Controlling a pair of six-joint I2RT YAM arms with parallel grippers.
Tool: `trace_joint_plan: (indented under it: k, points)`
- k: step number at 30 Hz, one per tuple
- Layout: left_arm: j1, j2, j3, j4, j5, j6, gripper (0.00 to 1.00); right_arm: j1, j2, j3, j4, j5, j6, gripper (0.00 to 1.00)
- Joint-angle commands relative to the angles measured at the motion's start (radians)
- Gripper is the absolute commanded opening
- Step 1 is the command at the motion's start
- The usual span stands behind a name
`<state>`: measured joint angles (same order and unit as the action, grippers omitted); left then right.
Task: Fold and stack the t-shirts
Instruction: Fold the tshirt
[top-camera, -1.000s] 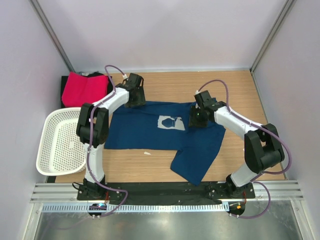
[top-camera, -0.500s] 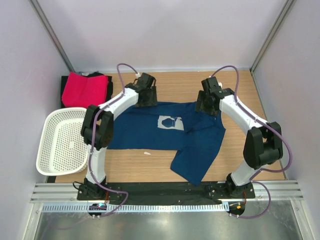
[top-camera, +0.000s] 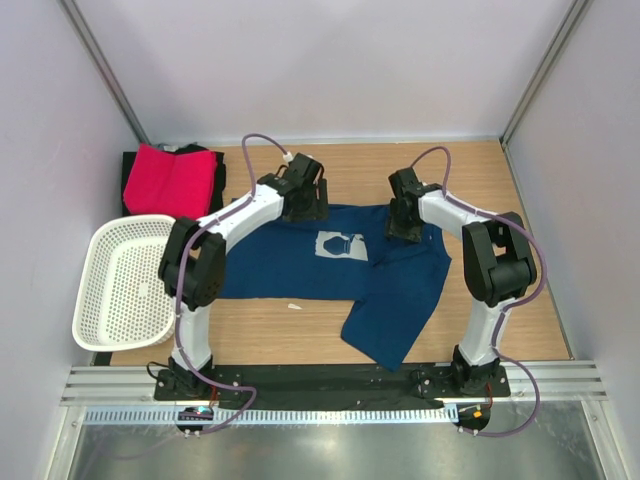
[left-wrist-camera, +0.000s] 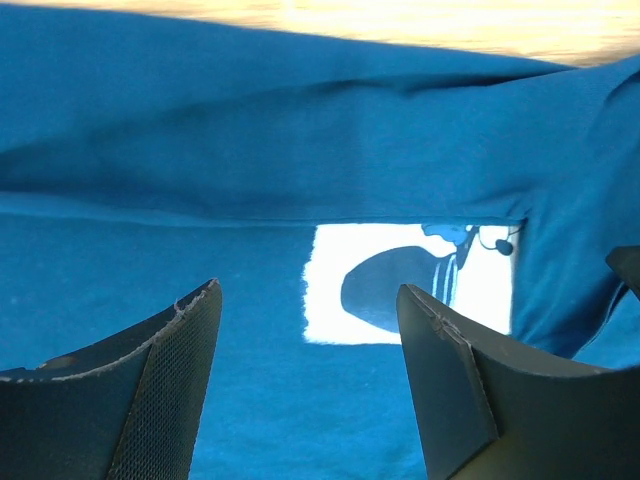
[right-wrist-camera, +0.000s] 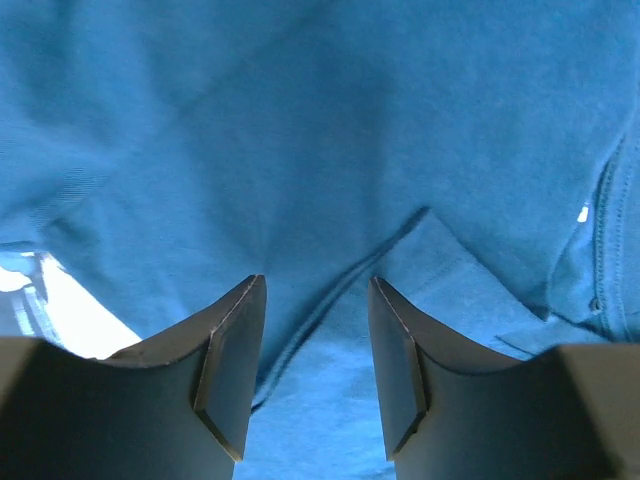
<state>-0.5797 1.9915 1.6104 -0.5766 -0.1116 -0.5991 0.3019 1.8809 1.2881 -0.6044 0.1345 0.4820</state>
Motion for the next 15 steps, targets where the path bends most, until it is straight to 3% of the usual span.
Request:
trace_joint_plan:
  k: [1, 13, 15]
  points:
    - [0.003, -0.065, -0.024, 0.029, -0.01, -0.007, 0.72, 0.003, -0.045, -0.022, 0.0, 0.052, 0.009, 0.5]
    - [0.001, -0.051, -0.02, 0.034, 0.05, 0.024, 0.72, 0.003, -0.275, -0.211, -0.162, 0.145, 0.095, 0.49]
    - [-0.008, -0.048, -0.004, 0.041, 0.069, 0.053, 0.72, 0.003, -0.33, -0.229, -0.198, 0.155, 0.119, 0.44]
